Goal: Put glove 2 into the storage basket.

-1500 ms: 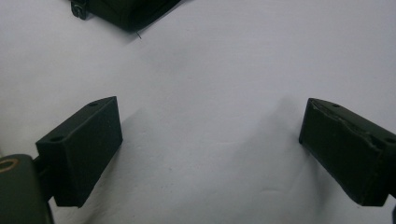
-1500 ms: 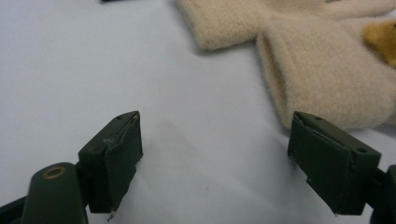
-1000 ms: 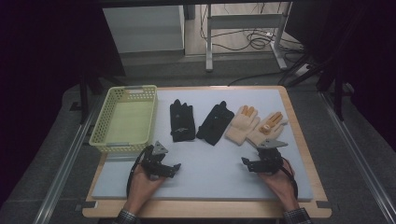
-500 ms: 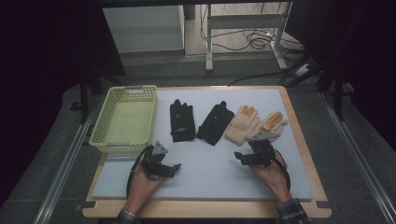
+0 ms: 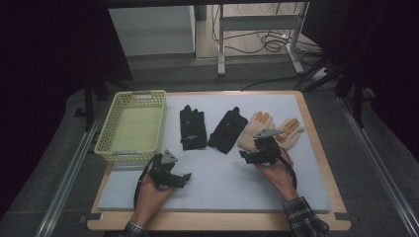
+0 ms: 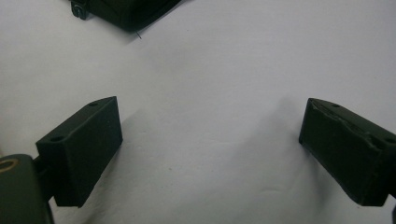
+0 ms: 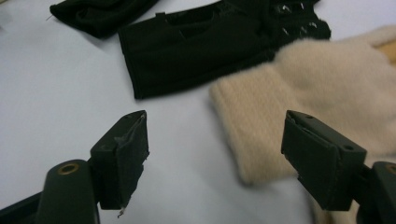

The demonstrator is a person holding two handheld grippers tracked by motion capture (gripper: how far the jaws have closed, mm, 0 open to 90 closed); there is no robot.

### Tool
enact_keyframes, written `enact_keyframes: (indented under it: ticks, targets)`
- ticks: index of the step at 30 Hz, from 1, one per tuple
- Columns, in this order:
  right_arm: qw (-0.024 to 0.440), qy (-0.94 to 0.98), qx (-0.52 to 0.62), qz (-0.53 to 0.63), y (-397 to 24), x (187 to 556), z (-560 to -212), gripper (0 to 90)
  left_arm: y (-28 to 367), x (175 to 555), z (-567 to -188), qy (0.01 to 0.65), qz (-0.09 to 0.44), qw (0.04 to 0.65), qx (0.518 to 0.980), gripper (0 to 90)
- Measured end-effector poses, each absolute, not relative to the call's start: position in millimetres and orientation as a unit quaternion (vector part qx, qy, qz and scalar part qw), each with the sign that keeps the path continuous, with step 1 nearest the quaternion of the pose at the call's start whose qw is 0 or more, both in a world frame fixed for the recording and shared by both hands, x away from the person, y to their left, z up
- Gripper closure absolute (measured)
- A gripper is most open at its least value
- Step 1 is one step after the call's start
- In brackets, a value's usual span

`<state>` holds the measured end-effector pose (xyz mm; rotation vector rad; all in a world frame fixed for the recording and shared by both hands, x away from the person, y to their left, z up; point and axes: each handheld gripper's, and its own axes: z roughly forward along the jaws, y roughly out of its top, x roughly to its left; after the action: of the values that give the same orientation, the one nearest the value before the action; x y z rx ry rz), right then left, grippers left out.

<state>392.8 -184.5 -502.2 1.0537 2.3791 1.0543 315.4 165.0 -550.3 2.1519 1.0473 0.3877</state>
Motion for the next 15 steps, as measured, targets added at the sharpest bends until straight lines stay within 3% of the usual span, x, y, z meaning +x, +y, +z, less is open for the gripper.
enact_keyframes:
  ticks: [9,15]
  targets:
    - [0.164,0.839,0.363,0.371,-166.8,414.6,-496.7,29.6,165.0,315.4,-550.3,0.404,0.15,0.351,0.831,6.1]
    - [0.158,0.839,0.367,0.368,-155.7,433.0,-496.2,38.7,165.0,315.3,-550.3,0.404,0.15,0.351,0.831,6.1]
